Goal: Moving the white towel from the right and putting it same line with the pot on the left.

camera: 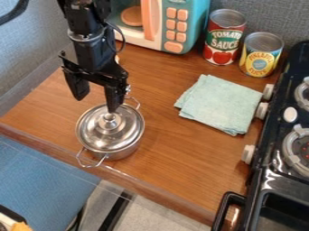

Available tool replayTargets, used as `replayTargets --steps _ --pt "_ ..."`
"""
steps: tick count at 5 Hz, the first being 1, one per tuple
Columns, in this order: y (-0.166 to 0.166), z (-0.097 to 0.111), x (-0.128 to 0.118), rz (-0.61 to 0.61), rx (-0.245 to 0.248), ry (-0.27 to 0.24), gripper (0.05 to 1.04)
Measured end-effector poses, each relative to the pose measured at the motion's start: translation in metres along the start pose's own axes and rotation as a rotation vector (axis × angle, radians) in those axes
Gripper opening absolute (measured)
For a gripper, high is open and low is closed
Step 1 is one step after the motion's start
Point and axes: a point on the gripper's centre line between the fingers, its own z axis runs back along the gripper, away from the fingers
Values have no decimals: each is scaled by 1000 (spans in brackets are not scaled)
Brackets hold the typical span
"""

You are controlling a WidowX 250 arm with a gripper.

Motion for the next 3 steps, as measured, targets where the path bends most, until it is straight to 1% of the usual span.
replayTargets --steps 1,2,3 --pt "-1 -6 -3 7 -7 24 1000" --pt "-21 -2 10 -16 -19 26 1000" --pt "-49 6 32 -54 -18 14 1000"
